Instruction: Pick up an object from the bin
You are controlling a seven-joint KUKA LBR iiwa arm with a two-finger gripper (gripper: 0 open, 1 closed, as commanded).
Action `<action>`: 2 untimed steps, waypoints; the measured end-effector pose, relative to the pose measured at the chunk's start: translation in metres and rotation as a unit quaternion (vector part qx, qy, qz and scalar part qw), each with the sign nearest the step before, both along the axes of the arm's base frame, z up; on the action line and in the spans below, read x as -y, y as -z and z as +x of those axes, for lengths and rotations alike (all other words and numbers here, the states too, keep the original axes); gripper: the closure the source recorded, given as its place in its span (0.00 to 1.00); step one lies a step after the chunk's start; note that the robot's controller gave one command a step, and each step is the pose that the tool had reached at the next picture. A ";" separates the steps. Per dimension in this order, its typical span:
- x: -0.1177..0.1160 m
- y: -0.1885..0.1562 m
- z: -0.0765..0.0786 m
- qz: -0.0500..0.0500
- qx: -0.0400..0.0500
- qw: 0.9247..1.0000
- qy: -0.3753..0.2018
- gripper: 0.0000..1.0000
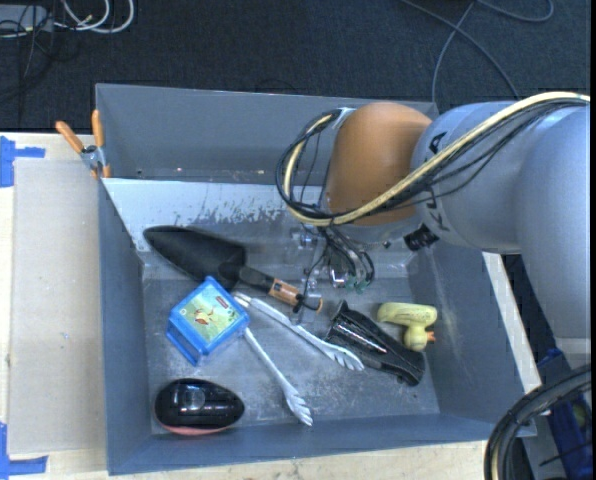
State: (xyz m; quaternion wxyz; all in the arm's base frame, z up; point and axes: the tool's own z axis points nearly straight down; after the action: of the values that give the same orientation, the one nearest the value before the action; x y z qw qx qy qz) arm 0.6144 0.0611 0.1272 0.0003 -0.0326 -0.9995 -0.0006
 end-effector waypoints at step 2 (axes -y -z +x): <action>-0.010 0.024 -0.015 0.000 -0.003 0.999 0.044 0.00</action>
Offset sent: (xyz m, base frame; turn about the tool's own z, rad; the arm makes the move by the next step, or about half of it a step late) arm -0.0172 0.0114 -0.0272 0.1016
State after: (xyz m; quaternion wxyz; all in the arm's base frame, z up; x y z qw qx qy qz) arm 0.5999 0.0713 0.1036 0.0030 -0.0761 -0.9971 -0.0004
